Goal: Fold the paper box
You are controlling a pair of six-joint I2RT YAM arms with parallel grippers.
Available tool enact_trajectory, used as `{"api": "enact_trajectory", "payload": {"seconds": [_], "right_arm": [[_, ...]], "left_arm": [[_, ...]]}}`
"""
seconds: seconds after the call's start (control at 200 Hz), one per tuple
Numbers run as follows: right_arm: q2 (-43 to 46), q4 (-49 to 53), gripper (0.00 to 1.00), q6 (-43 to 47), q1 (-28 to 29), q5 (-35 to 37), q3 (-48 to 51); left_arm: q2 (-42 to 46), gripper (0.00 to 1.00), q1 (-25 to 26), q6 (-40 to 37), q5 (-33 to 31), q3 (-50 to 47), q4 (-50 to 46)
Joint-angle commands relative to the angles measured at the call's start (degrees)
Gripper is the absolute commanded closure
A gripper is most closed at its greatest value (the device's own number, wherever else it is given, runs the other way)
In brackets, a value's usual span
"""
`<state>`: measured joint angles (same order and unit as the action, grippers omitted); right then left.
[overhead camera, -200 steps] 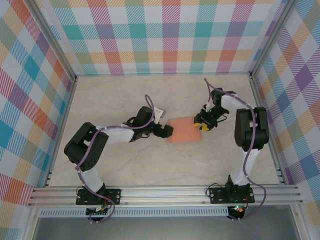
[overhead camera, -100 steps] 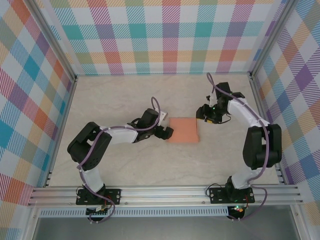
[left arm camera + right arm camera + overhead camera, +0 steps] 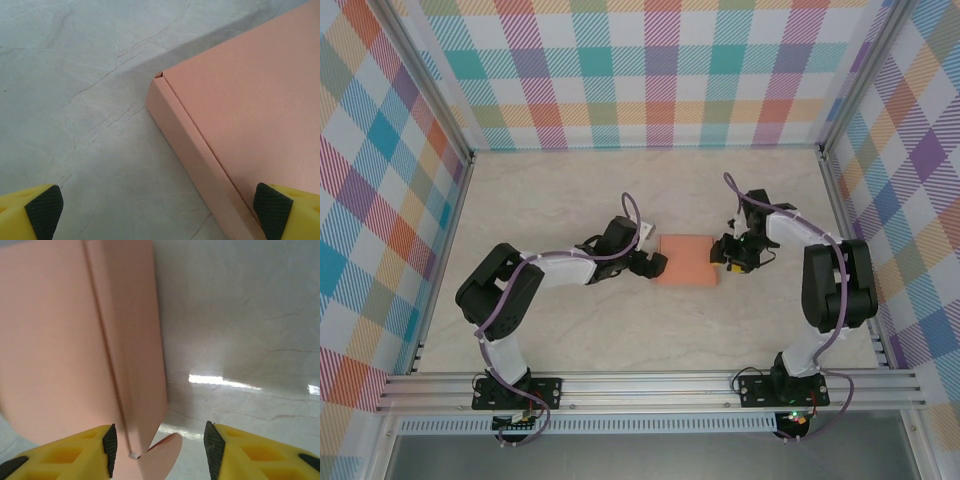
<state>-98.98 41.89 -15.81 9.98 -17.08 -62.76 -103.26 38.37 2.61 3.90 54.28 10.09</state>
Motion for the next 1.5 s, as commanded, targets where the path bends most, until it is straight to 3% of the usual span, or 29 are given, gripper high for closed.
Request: {"api": "enact_trajectory", "payload": {"seconds": [0.0,0.285,0.405,0.595,1.04,1.225,1.375,1.495], "right_arm": [[-0.53,-1.77,0.50,-0.83,0.42,-0.10,-0.14],[-2.53,-2.22,0.55,-0.36,0.57,-1.97,-1.18],[-2.45,-2.43,0.57,-0.31,0.84,-2.21,-1.22],[-2.12,-2.03,0.58,-1.43,0.83,-5.45,-2.39],[-2.27,-2.25,0.59,-4.11,0.83,-9.23,-4.77],[-2.26,-2.13,0.59,-4.46,0.84,-9.30,-4.91],[-1.22,-1.82,0.58,-4.65,0.84,-8.41,-5.22],[-0.66,-1.36,0.57,-4.16,0.79,-8.59,-6.12]], "left_arm": [[0.71,0.00,-1.84,3.34,1.78,0.87,-5.25],[1.94,0.00,-4.96,8.45,11.24,2.44,-3.65],[0.93,0.07,-5.84,11.53,15.43,2.12,-0.78],[-0.37,0.27,-6.53,14.14,17.33,2.09,0.18],[-3.11,0.28,-7.08,18.30,22.87,2.69,4.04],[-5.91,0.37,-7.56,19.70,22.90,1.08,4.84],[-7.30,0.49,-9.22,22.68,23.75,-0.83,8.88],[-7.65,0.50,-10.87,24.68,25.80,-2.39,13.09]]}}
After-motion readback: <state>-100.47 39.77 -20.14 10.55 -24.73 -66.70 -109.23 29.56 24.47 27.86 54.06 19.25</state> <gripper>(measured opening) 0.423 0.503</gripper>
